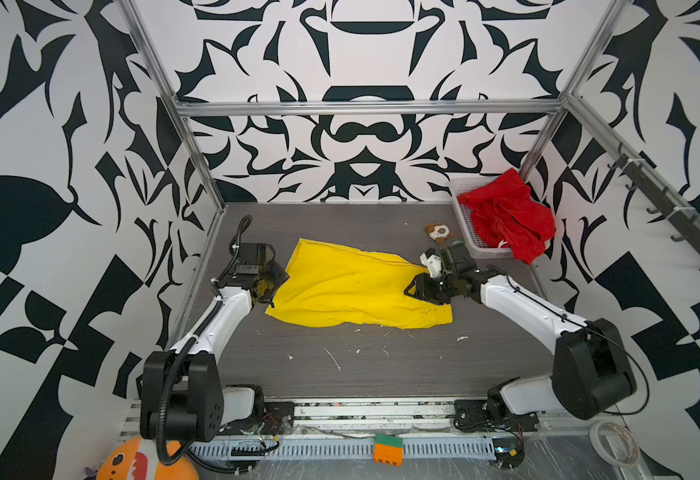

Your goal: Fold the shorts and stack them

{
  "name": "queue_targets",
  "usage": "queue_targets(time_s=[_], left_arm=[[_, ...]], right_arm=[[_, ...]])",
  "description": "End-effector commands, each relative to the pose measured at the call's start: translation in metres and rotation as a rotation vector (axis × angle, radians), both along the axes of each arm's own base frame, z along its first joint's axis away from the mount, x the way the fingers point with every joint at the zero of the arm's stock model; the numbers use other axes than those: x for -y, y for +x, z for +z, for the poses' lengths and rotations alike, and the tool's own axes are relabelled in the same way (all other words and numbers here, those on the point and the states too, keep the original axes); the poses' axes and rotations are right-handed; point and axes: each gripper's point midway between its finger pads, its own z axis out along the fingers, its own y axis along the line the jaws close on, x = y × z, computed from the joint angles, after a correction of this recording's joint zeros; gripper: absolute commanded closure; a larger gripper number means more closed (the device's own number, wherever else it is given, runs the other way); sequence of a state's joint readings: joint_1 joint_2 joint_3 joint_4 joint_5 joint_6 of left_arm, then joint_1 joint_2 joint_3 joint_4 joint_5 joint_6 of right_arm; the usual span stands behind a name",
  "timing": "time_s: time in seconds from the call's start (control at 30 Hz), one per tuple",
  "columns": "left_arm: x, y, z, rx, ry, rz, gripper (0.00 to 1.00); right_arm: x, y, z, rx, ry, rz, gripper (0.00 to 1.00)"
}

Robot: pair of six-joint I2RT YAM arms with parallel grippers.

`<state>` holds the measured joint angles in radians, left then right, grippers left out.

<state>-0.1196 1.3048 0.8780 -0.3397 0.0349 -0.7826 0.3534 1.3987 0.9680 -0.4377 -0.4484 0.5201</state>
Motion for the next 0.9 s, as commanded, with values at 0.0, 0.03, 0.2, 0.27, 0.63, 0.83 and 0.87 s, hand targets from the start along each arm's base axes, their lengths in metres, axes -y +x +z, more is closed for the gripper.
queue_targets(time_s=[0.0, 0.03, 0.2, 0.27, 0.63, 0.83, 0.87], left_arm=[[0.036, 0.021, 0.022, 0.067, -0.036, -0.167, 0.48], [0.043, 0.028, 0.022, 0.067, -0.038, -0.189, 0.49], [0.079, 0.070, 0.006, 0.036, -0.046, -0.298, 0.49], [0.085, 0.085, -0.006, 0.019, -0.054, -0.308, 0.49], [0.098, 0.139, -0.067, -0.074, -0.062, -0.305, 0.51], [0.082, 0.157, -0.091, -0.108, -0.056, -0.228, 0.52], [0.077, 0.159, -0.096, -0.117, -0.057, -0.212, 0.52]], right_arm=[[-0.006, 0.017, 0.029, 0.066, 0.020, -0.016, 0.50], [-0.005, 0.023, 0.028, 0.067, 0.008, -0.028, 0.50], [-0.014, 0.038, 0.014, 0.034, 0.024, -0.049, 0.51], [-0.017, 0.037, 0.003, 0.016, 0.017, -0.048, 0.51], [-0.006, 0.012, -0.054, -0.105, -0.055, -0.032, 0.51], [0.002, -0.008, -0.084, -0.172, -0.090, -0.016, 0.51], [0.003, -0.012, -0.088, -0.183, -0.092, -0.012, 0.51]])
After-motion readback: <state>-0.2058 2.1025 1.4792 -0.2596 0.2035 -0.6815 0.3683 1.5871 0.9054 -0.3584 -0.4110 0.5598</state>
